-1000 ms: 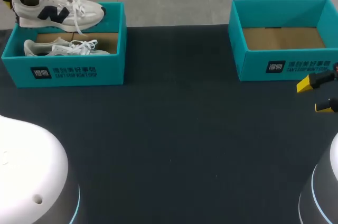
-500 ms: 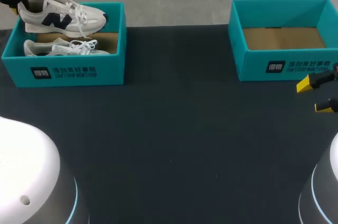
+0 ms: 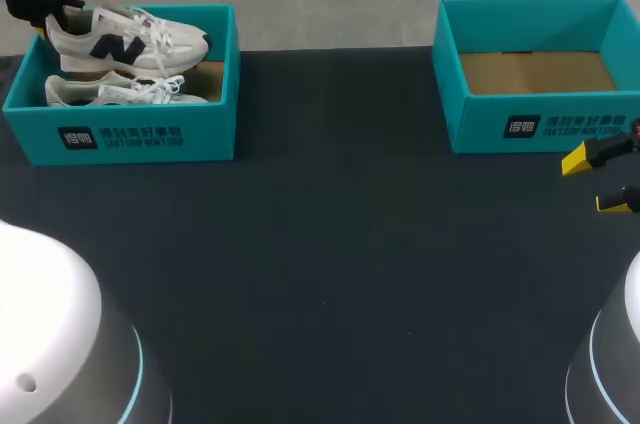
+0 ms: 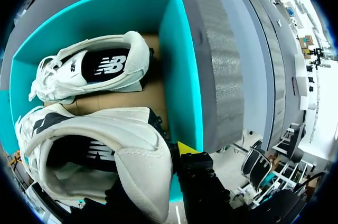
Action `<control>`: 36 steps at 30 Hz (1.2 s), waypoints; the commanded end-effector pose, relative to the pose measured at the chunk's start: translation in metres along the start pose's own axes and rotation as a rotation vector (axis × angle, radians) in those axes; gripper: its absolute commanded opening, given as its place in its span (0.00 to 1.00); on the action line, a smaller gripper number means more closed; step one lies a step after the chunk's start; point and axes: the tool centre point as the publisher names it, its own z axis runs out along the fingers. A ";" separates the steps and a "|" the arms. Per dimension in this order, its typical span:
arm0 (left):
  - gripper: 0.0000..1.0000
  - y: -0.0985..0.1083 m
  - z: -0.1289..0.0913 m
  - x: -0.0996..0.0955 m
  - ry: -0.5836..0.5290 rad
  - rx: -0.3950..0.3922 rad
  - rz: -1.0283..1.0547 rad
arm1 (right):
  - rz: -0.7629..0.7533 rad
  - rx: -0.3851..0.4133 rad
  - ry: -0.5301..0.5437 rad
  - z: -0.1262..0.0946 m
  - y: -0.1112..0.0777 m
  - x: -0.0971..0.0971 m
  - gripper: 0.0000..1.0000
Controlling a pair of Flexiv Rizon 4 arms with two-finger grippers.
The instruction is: Take the shoe out of the shoebox, open the shoe tongue, remove and reinsert the insole, then place the shoe into the shoebox
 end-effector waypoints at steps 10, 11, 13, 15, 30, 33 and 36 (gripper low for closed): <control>0.00 0.014 0.051 -0.004 -0.035 0.036 -0.042 | 0.002 -0.045 -0.002 -0.003 -0.010 0.000 1.00; 0.00 0.014 0.055 -0.004 -0.030 0.037 -0.042 | 0.002 -0.045 -0.002 -0.003 -0.010 0.000 1.00; 0.00 0.015 0.060 -0.004 -0.040 0.048 -0.040 | 0.002 -0.045 -0.002 -0.003 -0.010 0.000 1.00; 0.00 0.016 0.064 -0.006 -0.041 0.049 -0.040 | 0.002 -0.045 -0.002 -0.003 -0.010 0.000 1.00; 0.00 0.021 0.084 -0.019 -0.032 0.079 -0.023 | 0.002 -0.045 -0.002 -0.003 -0.010 0.000 1.00; 0.00 0.021 0.088 -0.021 -0.054 0.127 -0.004 | 0.002 -0.045 -0.002 -0.003 -0.010 0.000 1.00; 1.00 0.020 0.082 -0.020 -0.053 0.130 -0.011 | 0.002 -0.045 -0.002 -0.003 -0.010 0.000 1.00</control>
